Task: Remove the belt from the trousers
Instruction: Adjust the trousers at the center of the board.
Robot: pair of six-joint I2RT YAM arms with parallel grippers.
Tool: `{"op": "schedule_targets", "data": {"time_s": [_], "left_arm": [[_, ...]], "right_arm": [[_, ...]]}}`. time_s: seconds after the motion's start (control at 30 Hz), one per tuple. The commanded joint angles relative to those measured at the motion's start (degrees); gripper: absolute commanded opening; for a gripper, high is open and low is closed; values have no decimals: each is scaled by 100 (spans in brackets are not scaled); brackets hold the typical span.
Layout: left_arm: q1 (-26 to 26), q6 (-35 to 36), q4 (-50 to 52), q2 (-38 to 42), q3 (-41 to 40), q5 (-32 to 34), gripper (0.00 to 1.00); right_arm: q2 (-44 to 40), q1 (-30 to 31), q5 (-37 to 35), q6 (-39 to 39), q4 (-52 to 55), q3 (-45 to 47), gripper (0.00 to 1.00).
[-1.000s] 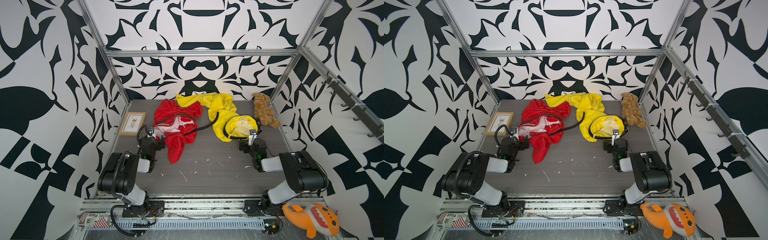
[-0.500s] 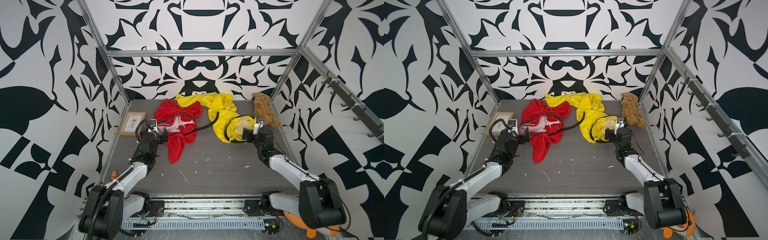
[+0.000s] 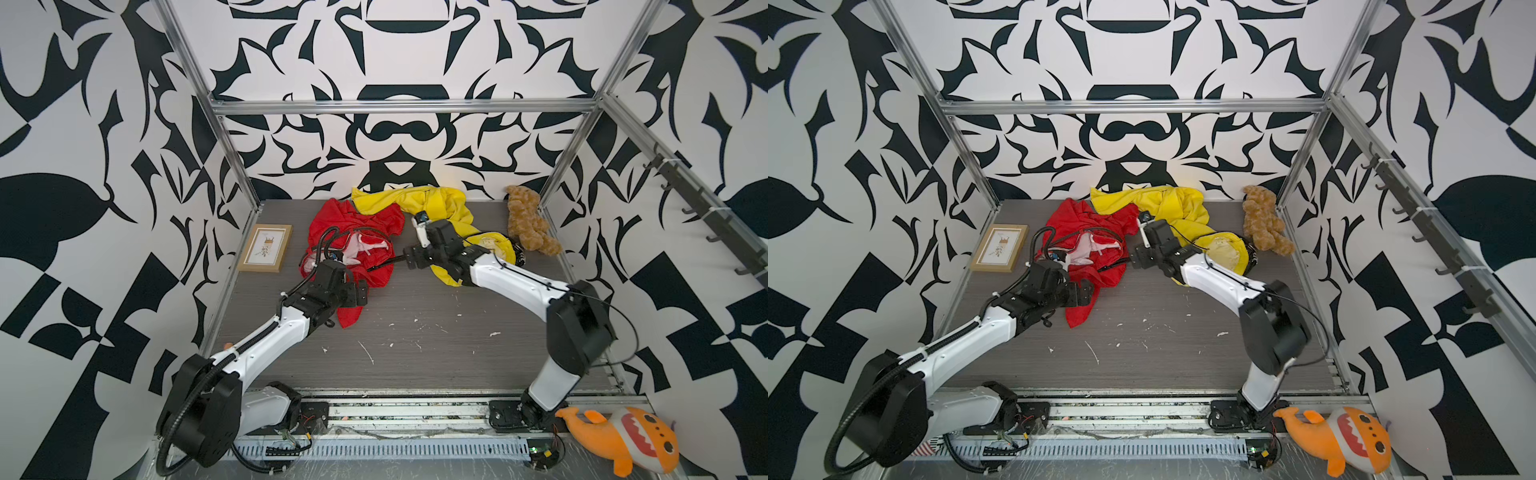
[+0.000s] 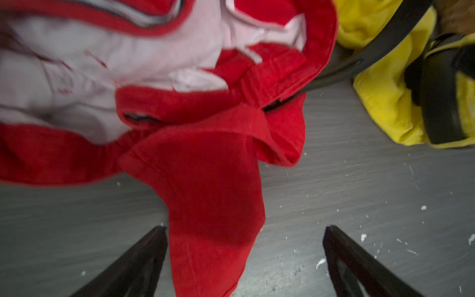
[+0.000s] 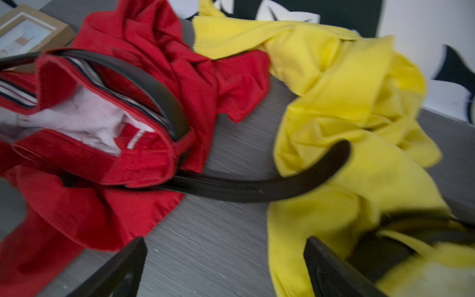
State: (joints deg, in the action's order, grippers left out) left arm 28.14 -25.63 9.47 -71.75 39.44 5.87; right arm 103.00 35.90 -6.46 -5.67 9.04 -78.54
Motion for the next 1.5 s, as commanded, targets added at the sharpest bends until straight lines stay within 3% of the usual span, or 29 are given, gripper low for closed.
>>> {"op": "schedule_targets", "data": {"time_s": [0.0,0.2,0.27,0.33,0.37,0.43,0.57,0.6,0.67,0.77,0.8,0.83,0.9,1.0,1.2,1.3,1.47], "left_arm": [[-7,-694,264,-462,119,-200,99],[-99,-997,46,-1264,132,-166,99],[-178,-1096,-4,-1459,157,-166,90],[-347,-1226,-53,-1659,154,-199,70],[-439,-1274,-68,-1736,163,-237,62],[-619,-1313,-118,-1842,158,-312,45],[-868,-1279,130,-1812,185,-201,15],[-935,-1278,234,-1740,167,-96,10],[-1069,-1313,498,-1519,130,168,2],[-1228,-1315,893,-1117,113,633,0],[-1248,-1261,1006,-987,141,767,4],[-1249,-1147,1059,-853,184,784,21],[-1232,-876,1118,-545,304,657,72],[-1008,-455,1259,277,502,650,100],[-635,484,1481,1473,1126,730,99],[-395,911,1461,1445,1578,263,99],[414,1326,1183,1423,1966,359,99]], "right_arm": [[827,192,162,241,801,-1295,99],[2171,259,500,303,1230,-2860,97],[2484,268,361,278,1307,-3228,92],[2791,265,225,292,1423,-3583,86],[2900,264,186,284,1472,-3693,81],[3066,234,220,222,1530,-3816,51],[2994,181,296,81,1525,-3517,6],[2854,173,274,38,1489,-3311,0],[2448,172,270,-63,1344,-2836,0],[1628,172,277,-221,1273,-2076,0],[1340,172,264,-274,1377,-1906,0],[1058,172,229,-374,1530,-1740,0],[563,172,232,-575,1840,-1527,0],[-65,180,188,-901,2161,-1310,0],[-502,181,-218,-1266,2719,-1627,0],[-318,245,-394,-1264,2982,-2084,0],[339,312,-1327,-1121,3569,-2887,0]]}}
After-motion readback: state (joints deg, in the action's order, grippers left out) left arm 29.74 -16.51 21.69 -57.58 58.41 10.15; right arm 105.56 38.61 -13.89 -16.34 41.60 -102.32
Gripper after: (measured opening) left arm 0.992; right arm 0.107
